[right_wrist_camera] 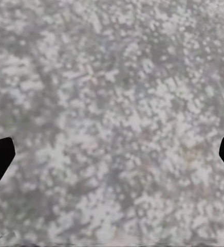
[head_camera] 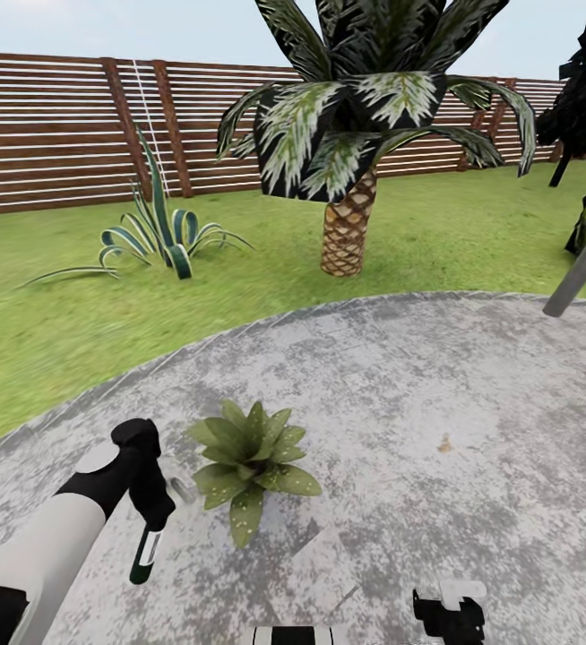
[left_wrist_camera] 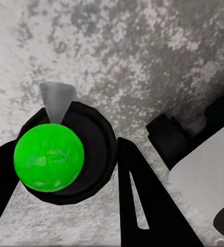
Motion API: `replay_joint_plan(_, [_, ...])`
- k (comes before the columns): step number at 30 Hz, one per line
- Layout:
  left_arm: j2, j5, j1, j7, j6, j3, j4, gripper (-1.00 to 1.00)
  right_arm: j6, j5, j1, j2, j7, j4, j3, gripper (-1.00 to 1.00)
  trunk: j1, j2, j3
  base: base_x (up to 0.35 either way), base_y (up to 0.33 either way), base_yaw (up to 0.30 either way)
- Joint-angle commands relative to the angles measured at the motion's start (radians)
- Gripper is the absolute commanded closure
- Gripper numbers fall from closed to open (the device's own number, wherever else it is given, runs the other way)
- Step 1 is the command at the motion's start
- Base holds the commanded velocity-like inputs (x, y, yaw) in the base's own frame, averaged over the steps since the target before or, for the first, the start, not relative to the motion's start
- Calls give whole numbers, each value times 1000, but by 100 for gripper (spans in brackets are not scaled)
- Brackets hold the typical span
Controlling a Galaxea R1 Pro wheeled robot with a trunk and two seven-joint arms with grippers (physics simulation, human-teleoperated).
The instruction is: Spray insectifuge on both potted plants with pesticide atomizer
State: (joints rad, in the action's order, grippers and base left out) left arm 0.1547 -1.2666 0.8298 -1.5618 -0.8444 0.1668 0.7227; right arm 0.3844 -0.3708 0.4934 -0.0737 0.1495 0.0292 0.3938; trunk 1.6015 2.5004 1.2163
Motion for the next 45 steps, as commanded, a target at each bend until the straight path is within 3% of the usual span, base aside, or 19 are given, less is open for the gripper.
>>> replay_joint_plan(1, [1,-6,1,-9,-13,4,1,100,2,-6,1,0,4,0,9,-100,0,0,1,0,302,-260])
replay_joint_plan(22, [-3,-8,-12,-9,-41,1,1,100,2,-7,1,0,4,0,9,-100,0,0,1,12,289,-290])
replay_joint_plan(30, [1,-7,-15,-9,-40,3,0,100,2,-7,1,0,4,0,10,-100,0,0,1,-6,17,-252])
replay_joint_plan(45, [6,-5,-14,-9,-41,0,0,100,1,-7,1,2,4,0,10,-100,0,0,1,-260,161,-110])
